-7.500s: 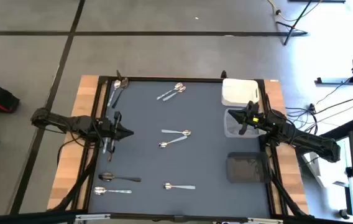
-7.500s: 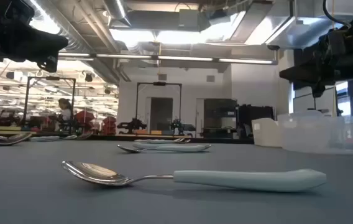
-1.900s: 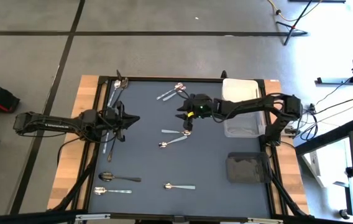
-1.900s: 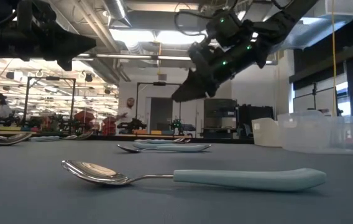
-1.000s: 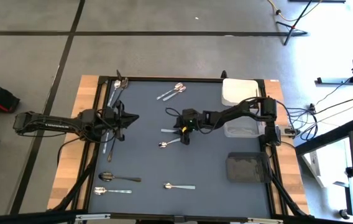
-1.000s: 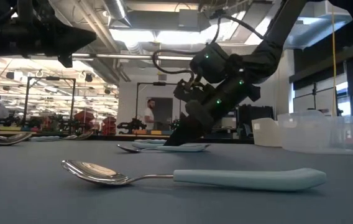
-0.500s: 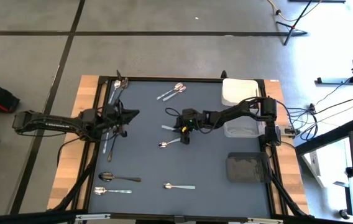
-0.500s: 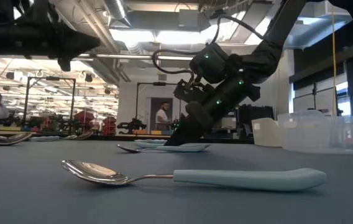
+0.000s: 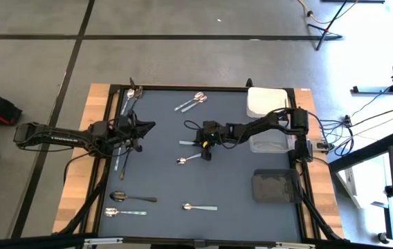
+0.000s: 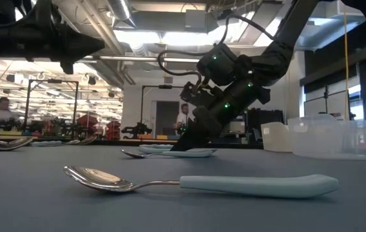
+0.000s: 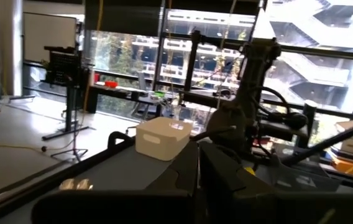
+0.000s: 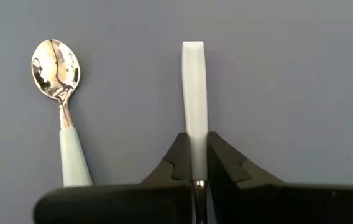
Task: Sort silverware by color (type)
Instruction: Put the light blue spoon into the white bin
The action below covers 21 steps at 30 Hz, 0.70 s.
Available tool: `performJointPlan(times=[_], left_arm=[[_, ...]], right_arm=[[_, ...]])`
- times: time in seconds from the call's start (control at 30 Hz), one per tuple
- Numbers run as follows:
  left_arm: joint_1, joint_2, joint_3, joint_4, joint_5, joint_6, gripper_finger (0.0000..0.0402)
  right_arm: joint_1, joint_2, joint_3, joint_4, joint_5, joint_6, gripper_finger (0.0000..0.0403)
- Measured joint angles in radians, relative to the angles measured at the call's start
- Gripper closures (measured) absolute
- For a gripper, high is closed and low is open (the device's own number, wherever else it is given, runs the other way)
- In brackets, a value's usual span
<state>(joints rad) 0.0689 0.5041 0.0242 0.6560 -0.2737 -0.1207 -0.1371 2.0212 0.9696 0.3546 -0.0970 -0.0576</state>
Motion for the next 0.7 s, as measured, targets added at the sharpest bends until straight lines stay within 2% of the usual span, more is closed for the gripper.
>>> performJointPlan(times=[0.47,0.7], left_arm=[[0.0,0.0,0.0,0.011,-0.002,0.0,0.0391],[0.0,0.0,0.0,0.011,-0.002,0.001,0.0391]], right_arm=[[-0.001,-0.082,-0.011,-0.112,0.049,-0.001,0.0394],[-0.001,-0.192,-0.083,-0.102,0.068,-0.002,0.0396]])
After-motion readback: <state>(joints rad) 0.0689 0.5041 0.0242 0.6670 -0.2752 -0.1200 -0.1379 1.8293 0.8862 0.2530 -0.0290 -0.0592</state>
